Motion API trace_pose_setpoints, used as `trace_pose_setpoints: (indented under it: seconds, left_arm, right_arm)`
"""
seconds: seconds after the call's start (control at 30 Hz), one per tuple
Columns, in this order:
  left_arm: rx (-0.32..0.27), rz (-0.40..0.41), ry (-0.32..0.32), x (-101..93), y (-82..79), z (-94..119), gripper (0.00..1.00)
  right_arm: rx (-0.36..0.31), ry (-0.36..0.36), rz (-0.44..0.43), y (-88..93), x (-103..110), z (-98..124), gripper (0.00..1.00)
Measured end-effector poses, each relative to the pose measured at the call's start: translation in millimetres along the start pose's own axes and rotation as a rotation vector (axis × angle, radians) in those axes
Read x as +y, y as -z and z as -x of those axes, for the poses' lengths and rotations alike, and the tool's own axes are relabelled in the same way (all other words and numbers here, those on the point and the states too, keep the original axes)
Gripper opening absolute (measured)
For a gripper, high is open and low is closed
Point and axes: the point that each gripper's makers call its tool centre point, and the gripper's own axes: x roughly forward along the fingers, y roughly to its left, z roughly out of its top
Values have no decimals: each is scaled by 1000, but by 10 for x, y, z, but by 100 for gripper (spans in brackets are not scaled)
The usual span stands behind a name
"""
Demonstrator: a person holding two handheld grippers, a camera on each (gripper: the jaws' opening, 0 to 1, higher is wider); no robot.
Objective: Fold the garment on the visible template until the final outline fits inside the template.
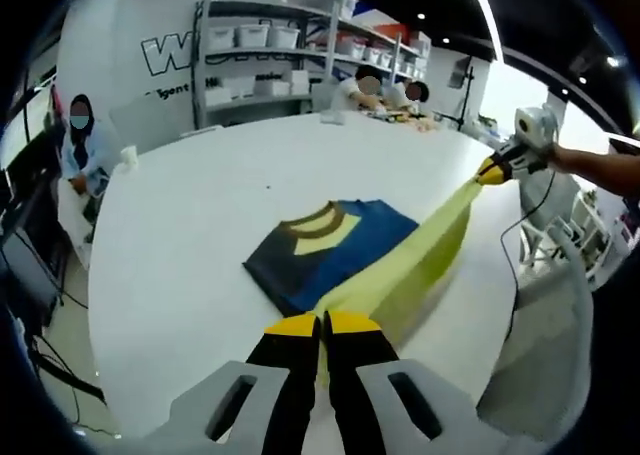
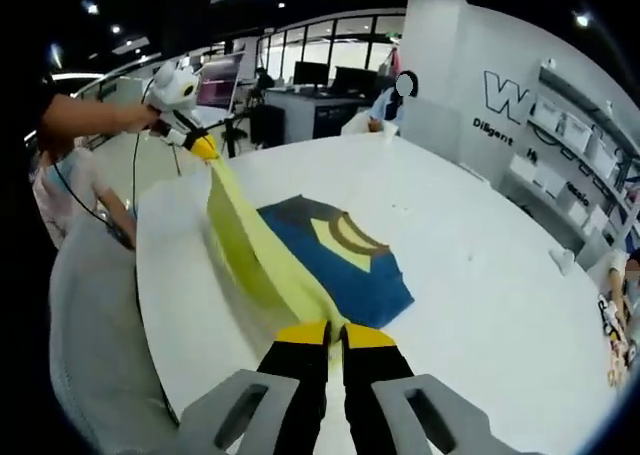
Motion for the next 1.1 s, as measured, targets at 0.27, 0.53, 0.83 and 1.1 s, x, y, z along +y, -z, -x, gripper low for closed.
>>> trace_pose_setpoints:
  seconds: [0.27,0.53,0.83,1.1]
  left_arm:
    - [-25,-14,-35,149,-212,-100,3]
    - [-27,-28,-57,308,-376,-274,3]
    - [-29,-30,-68,399,-458,-387,3]
    - [-27,-29,-78,498,-473,-500,3]
  right_arm:
    - [-5,20,-52,-93,-207,-100,0]
    - [-2,36,-98,-94,-375,-230,0]
    - [3,57,-107,-99,-504,-331,0]
    - [5,75,-107,-149,-612,-455,0]
